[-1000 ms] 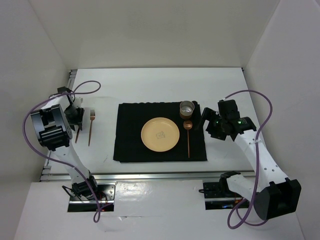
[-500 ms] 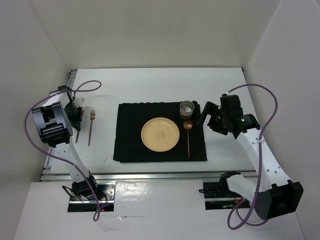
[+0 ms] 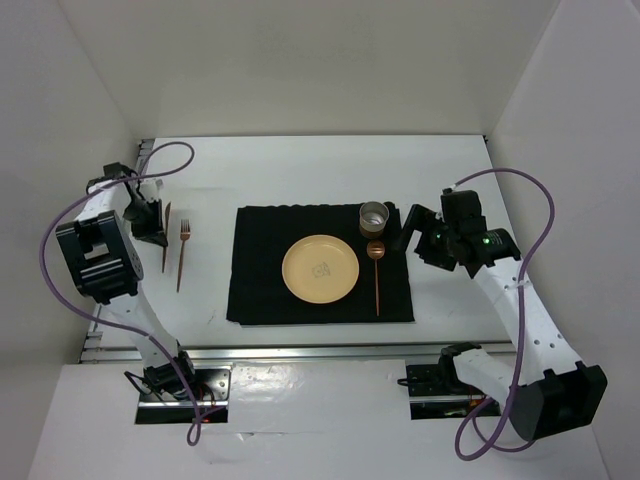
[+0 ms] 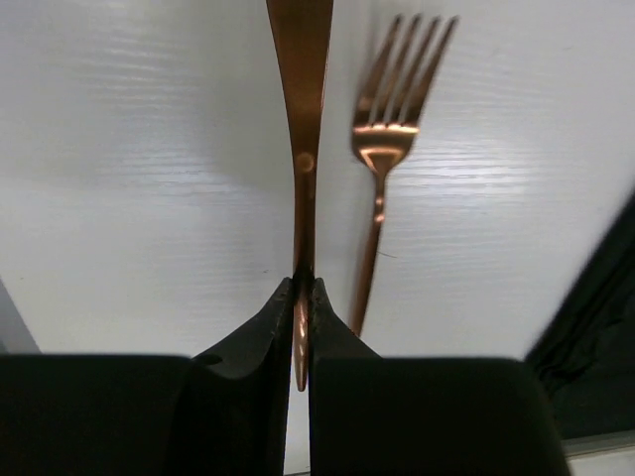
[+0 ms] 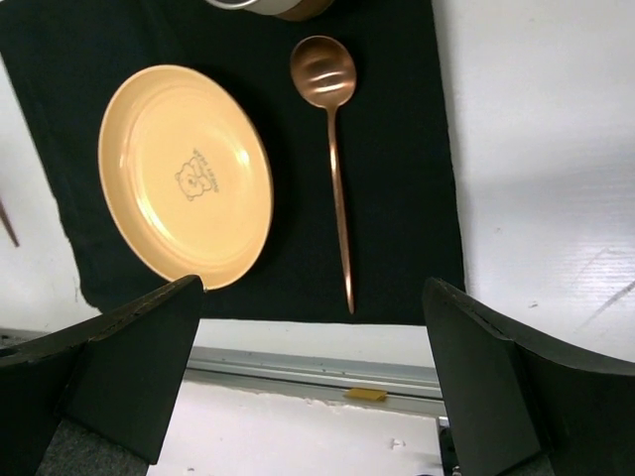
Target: Set the dinner table for one person
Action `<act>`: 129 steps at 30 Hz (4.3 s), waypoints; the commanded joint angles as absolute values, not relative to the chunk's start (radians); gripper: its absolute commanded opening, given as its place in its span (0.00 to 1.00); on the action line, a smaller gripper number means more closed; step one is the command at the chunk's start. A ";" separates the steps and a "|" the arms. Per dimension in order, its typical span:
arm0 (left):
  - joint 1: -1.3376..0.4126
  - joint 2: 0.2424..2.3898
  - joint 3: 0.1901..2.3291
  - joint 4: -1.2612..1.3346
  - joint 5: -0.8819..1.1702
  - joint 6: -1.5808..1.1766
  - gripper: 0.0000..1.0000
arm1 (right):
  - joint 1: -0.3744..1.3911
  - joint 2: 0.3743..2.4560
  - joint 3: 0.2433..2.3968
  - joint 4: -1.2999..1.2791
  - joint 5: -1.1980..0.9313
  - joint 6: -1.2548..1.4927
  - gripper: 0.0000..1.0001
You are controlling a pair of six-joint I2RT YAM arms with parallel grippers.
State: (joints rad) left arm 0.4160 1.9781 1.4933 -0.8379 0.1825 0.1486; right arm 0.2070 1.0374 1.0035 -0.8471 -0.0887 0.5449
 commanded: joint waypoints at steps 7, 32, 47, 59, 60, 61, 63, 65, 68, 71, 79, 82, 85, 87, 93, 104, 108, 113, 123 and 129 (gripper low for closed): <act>0.414 1.777 1.525 -0.842 0.376 0.069 0.00 | 0.242 0.969 1.017 -0.663 -0.317 0.520 0.94; 0.080 1.586 1.615 -0.792 0.337 -0.201 0.00 | 0.879 1.963 1.652 0.242 -0.291 0.578 0.90; 0.080 1.595 1.615 -0.779 0.337 -0.210 0.00 | 0.888 2.184 1.907 0.155 -0.331 0.632 0.66; 0.080 1.605 1.644 -0.788 0.347 -0.201 0.00 | 0.888 2.244 1.974 0.072 -0.365 0.641 0.57; 0.080 1.605 1.644 -0.788 0.347 -0.201 0.00 | 0.888 2.244 1.965 0.072 -0.354 0.641 0.57; 0.080 1.605 1.644 -0.788 0.347 -0.201 0.00 | 0.888 2.244 1.965 0.072 -0.345 0.641 0.57; 0.080 1.605 1.644 -0.788 0.338 -0.201 0.00 | 0.888 2.244 1.965 0.063 -0.345 0.641 0.57; 0.080 1.605 1.644 -0.798 0.337 -0.201 0.00 | 0.888 2.244 1.965 0.063 -0.345 0.641 0.57; 0.080 1.605 1.644 -0.798 0.347 -0.201 0.00 | 0.888 2.253 1.974 0.063 -0.345 0.641 0.56; 0.080 1.605 1.644 -0.798 0.347 -0.201 0.00 | 0.888 2.273 1.983 0.063 -0.356 0.641 0.48; 0.080 1.562 1.606 -0.798 0.367 -0.201 0.00 | 0.888 2.295 2.005 0.084 -0.356 0.652 0.11; 0.080 1.552 1.592 -0.798 0.367 -0.189 0.00 | 0.888 2.273 2.005 0.084 -0.365 0.652 0.00; 0.080 1.552 1.606 -0.818 0.358 -0.164 0.16 | 0.870 2.223 1.962 0.084 -0.379 0.670 0.00; 0.080 1.552 1.637 -0.828 0.347 -0.140 0.30 | 0.842 2.183 1.921 0.100 -0.428 0.698 0.00; 0.129 1.543 1.759 -0.877 0.347 -0.121 0.67 | 0.723 2.021 1.790 0.028 -0.714 0.744 0.00; 0.275 1.525 1.694 -0.847 0.440 -0.110 0.68 | 0.384 1.407 1.165 -0.314 -1.130 0.663 0.00; 0.284 1.536 1.684 -0.847 0.478 -0.110 0.68 | 0.279 1.141 0.953 -0.513 -1.198 0.638 0.00; 0.284 1.554 1.684 -0.838 0.511 -0.110 0.68 | 0.131 0.974 0.741 -0.736 -1.233 0.528 0.00; 0.293 1.554 1.666 -0.847 0.532 -0.110 0.68 | 0.075 0.963 0.566 -0.824 -1.112 0.474 0.00; 0.293 1.563 1.677 -0.847 0.543 -0.101 0.68 | -0.009 1.115 0.555 -0.769 -0.968 0.477 0.00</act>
